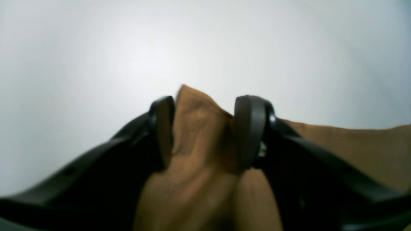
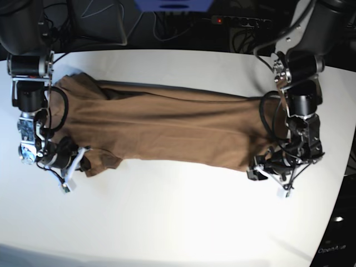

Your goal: Fold the T-shirt properly

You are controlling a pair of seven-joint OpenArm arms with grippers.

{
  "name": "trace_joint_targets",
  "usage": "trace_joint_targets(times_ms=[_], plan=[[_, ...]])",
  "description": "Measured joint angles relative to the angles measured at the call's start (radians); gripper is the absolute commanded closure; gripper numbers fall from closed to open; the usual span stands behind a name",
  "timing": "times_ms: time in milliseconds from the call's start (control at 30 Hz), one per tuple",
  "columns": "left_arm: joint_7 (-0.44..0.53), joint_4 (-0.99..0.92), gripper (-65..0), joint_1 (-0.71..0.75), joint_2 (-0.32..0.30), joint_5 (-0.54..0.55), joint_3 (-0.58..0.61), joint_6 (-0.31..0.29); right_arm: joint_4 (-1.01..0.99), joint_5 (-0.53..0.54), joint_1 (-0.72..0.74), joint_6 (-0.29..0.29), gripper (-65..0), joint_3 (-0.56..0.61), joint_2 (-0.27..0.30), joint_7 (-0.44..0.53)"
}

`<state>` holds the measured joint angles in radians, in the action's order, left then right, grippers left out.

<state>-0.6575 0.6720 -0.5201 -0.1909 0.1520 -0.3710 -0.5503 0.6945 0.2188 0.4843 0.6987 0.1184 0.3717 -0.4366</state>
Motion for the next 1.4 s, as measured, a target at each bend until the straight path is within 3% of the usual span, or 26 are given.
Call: trace_joint_targets(times_ms=[100,200,400,567,800,1167,1400], plan=[[-0.013,0.0,-9.3,0.0,-0.003,-0.003,0.0,0.0,0.0,0.0,0.0,0.0,-0.9,0.0,0.0,0.0],[-0.019,0.0,-2.6,0.003,-0.006,-0.006,0.0,0.0,0.0,0.0,0.0,0.0,-0.9,0.0,-0.001,0.0],[-0.017,0.037,-3.9,0.033,-0.005,0.004,-0.006,-0.003,0.0,0.0,0.003,0.0,-0.9,0.0,-0.007,0.0],[-0.065,0.23,-3.9,0.124,0.011,-0.023,-0.005,0.005,0.0,-0.002,0.003,0.0,-0.9,0.0,-0.01,0.0],[-0.148,0.442,-3.9,0.16,0.029,0.069,-0.005,0.001,0.0,0.0,0.003,-0.003,-0.9,0.0,-0.014,0.001],[-0.198,0.567,-3.9,0.236,0.034,0.084,-0.005,0.001,0.03,-0.003,-0.009,-0.003,-0.9,0.002,-0.014,-0.014],[-0.2,0.592,-3.9,0.307,0.032,0.084,-0.005,0.001,0.049,0.015,-0.053,-0.004,-0.9,-0.001,-0.008,0.036]])
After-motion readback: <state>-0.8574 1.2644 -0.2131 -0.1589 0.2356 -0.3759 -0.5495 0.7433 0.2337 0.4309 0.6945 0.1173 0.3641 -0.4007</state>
